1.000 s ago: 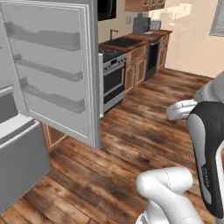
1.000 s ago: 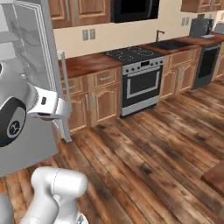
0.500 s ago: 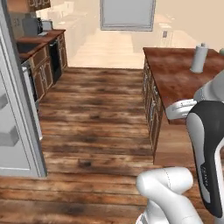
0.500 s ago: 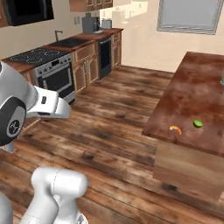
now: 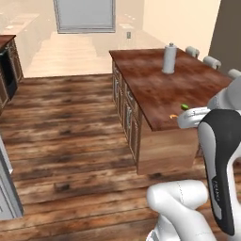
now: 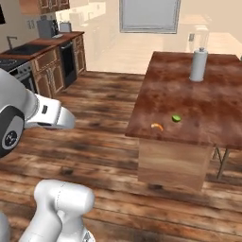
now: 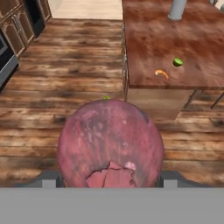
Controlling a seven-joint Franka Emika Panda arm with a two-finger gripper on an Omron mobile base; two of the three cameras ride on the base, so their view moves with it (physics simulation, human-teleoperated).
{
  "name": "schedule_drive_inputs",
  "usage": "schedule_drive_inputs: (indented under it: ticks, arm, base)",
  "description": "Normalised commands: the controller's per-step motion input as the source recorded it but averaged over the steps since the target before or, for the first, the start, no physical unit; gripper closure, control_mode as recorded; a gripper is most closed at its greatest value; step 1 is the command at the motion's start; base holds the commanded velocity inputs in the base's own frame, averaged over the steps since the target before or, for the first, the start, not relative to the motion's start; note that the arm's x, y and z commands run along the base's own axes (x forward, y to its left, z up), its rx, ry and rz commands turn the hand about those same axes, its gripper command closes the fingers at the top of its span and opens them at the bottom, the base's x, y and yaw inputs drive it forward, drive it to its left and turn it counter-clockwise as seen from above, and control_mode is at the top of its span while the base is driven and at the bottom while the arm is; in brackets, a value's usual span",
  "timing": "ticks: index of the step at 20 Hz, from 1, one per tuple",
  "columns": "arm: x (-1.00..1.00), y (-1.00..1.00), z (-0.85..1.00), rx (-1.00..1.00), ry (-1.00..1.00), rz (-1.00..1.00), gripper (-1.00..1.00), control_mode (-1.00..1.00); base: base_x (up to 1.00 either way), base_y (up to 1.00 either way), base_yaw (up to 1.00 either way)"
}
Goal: Open the fridge, remove the kiwi, onion, and shrimp, and place them on any counter.
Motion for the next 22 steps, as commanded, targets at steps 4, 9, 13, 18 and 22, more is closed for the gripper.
schedule_drive_inputs:
  ticks: [4,9,13,18,22]
  arm:
    - [0.00,0.00,0.00,0.00,0.00,0.00,1.00,1.00]
    - [0.00,0.00,0.00,0.00,0.00,0.00,1.00,1.00]
    - [0.00,0.00,0.00,0.00,0.00,0.00,1.00,1.00]
    - [0.00,0.00,0.00,0.00,0.00,0.00,1.00,1.00]
    - [0.00,0.00,0.00,0.00,0.00,0.00,1.00,1.00]
  base:
    - [0.26,-0.25,-0.10]
    - [0.42,-0.31,-0.02]
    - [0.37,-0.55,0.00]
    - [0.37,-0.75,0.00]
    - [0.40,-0.75,0.00]
